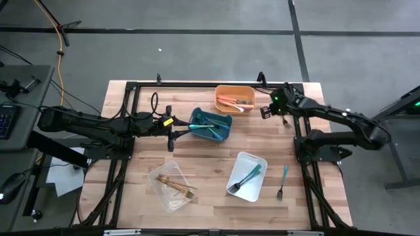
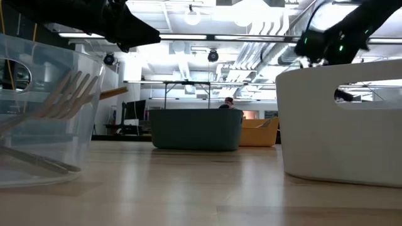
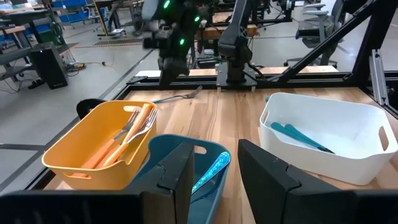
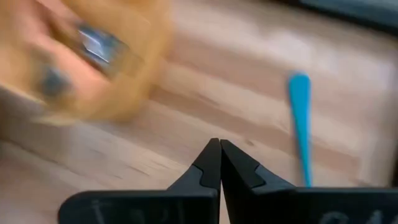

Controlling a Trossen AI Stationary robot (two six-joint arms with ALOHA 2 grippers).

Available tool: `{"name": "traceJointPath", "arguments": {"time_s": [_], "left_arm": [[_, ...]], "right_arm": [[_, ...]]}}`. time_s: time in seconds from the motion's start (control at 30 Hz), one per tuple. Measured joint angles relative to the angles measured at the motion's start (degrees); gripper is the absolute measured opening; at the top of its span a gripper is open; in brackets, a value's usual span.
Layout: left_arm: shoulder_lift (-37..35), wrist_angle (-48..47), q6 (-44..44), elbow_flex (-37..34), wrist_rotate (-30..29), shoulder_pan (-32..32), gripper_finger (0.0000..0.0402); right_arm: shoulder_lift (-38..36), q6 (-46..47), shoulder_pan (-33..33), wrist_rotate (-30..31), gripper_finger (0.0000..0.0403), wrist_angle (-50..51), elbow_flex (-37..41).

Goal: Sort silverware by color (type)
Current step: Put the blue-black fork into the white bin

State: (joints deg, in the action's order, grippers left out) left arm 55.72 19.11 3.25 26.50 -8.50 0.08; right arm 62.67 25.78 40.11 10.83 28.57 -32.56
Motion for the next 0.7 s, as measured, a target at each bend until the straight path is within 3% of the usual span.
{"name": "traceJointPath", "arguments": {"time_s": [0.17, 0.33, 0.53, 0.7], "left_arm": [[0.0, 0.0, -0.22, 0.0, -0.02, 0.02, 0.0115], [-0.01, 0.19, -1.08, 0.0, -0.02, 0.01, 0.0115], [0.0, 0.46, -1.64, 0.0, -0.02, 0.0, 0.0115], [0.0, -0.22, -2.6, 0.0, -0.02, 0.02, 0.0115]], "right_arm": [[-6.88, 4.42, -7.24, 4.71, 0.0003, -1.47, -0.11], [-7.36, 8.02, -7.51, 7.97, 0.0002, 2.84, -0.15], [0.58, 8.21, -3.47, 8.71, 0.0008, 4.45, -0.19], [9.49, 6.36, 1.33, 10.05, 0.0071, 5.12, -0.22]]}}
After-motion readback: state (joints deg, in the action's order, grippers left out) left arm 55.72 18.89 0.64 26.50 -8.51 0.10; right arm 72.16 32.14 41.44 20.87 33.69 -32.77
